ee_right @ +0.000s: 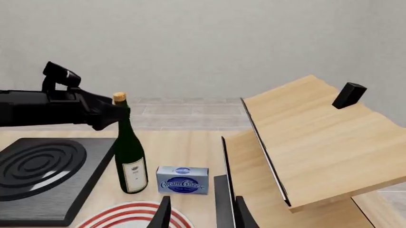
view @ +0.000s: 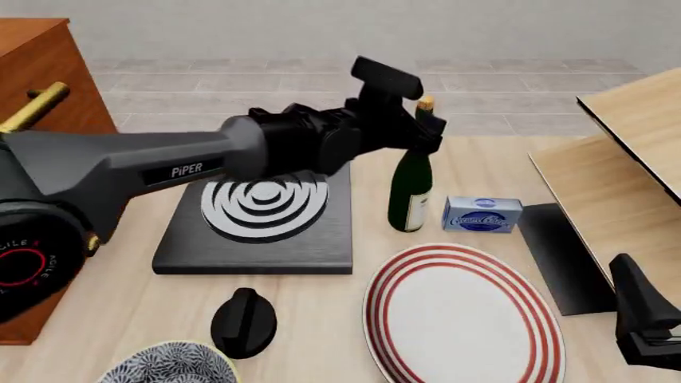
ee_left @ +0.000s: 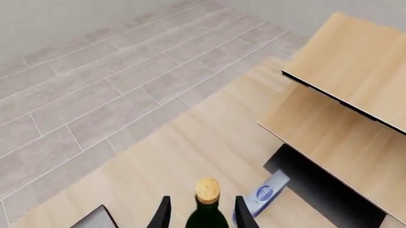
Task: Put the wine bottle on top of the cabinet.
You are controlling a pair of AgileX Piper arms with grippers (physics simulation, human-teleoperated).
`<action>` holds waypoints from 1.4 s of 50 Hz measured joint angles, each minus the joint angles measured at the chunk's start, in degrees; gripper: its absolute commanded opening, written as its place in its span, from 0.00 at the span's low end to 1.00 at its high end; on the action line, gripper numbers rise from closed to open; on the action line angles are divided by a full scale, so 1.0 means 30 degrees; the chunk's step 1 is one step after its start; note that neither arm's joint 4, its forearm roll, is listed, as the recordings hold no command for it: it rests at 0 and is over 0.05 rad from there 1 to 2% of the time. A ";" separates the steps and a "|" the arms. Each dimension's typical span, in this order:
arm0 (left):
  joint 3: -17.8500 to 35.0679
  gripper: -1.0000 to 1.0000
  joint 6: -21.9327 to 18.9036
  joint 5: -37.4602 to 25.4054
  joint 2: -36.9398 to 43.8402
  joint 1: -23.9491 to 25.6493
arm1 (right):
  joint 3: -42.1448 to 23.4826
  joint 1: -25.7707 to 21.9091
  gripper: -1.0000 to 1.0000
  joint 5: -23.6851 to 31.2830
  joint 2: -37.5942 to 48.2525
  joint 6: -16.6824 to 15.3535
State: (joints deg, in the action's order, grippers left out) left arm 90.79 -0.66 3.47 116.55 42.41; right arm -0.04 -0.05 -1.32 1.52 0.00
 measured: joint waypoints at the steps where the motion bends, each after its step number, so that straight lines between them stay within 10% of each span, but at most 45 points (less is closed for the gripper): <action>1: 0.0079 1.00 0.0007 -0.0017 0.0101 -0.0013 | 0.0000 0.0000 1.00 0.0000 0.0000 0.0000; 32: 0.1517 1.00 -0.0170 -0.0413 0.1935 0.0046 | 0.0000 0.0000 1.00 -0.0002 0.0003 0.0001; 33: 0.1555 0.00 -0.0188 -0.0418 0.1959 0.0057 | 0.0000 0.0000 1.00 -0.0002 0.0003 0.0001; 70: 0.1279 0.00 -0.0600 0.0890 0.1503 -0.0614 | 0.0000 0.0000 1.00 -0.0002 0.0003 -0.0001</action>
State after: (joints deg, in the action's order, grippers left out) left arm 94.62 -2.46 6.14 121.06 40.56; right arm -0.04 -0.05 -1.33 1.53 0.00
